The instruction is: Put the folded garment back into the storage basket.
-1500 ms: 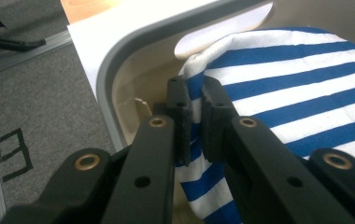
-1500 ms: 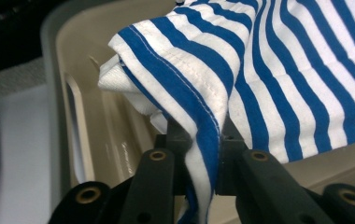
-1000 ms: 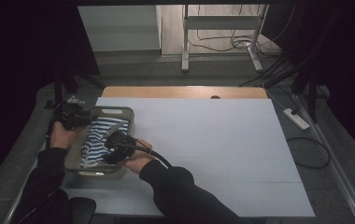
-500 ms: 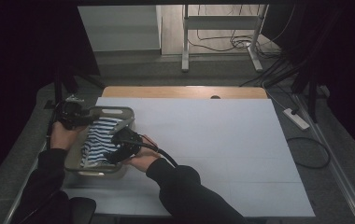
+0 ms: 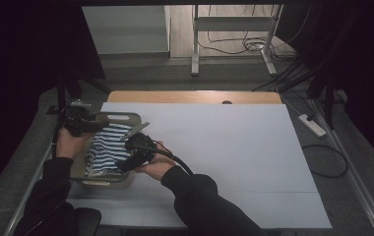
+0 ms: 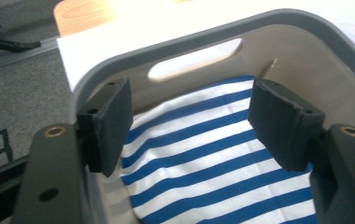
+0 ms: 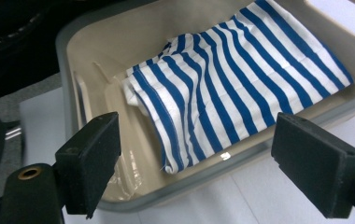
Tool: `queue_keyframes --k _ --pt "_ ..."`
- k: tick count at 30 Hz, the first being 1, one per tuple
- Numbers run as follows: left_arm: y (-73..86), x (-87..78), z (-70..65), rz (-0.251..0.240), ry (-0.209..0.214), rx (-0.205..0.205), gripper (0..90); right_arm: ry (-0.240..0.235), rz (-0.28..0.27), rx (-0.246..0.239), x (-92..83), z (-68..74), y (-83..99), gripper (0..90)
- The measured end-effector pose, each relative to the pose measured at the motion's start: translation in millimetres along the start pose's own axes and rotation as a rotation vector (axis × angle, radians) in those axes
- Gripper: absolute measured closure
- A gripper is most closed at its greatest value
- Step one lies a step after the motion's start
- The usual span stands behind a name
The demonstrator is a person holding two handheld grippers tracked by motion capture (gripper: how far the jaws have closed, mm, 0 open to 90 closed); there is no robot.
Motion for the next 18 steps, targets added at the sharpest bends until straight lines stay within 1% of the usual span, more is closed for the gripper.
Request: queue_keyframes --k 2,4,6,8,10,11,12,18 --pt "-0.6 0.7 -3.5 -0.002 0.007 -0.002 26.7 -0.015 0.006 0.008 -2.9 -1.0 1.9 16.4" --pt "-1.2 1.3 -6.7 -0.002 0.015 -0.009 23.9 -0.014 0.002 0.007 -6.3 -3.7 2.8 16.3" --pt "-2.3 1.5 -10.1 -0.008 0.025 -0.015 21.3 -0.019 -0.006 0.018 -9.9 -6.2 3.1 15.8" --pt "-2.8 1.7 -12.8 -0.009 0.03 -0.016 18.9 -0.022 -0.012 0.023 -13.4 -8.8 3.6 14.2" --pt "-3.2 1.9 -15.8 -0.011 0.033 -0.019 16.3 -0.029 -0.005 0.027 -16.3 -10.7 5.6 11.5" --pt "-3.0 1.8 -18.0 -0.011 0.045 -0.013 14.9 -0.033 -0.002 0.03 -17.6 -11.3 6.8 10.7" --pt "-3.2 1.7 -20.0 -0.011 0.051 -0.012 12.7 -0.033 0.002 0.027 -19.0 -12.3 8.0 9.9" --pt "-6.0 1.7 -32.9 -0.023 0.068 -0.005 9.2 -0.02 0.006 0.009 -29.1 -18.2 14.9 6.6"
Point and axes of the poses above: each handheld gripper's, and its own axes: x roughly forward along the jaws, y roughly out of its underside, z roughly to its left, the point moved 9 cm from there along x, roughly forward along the jaws, and after that the axes turned 6 degrees about -z, right-handed, at the moved point
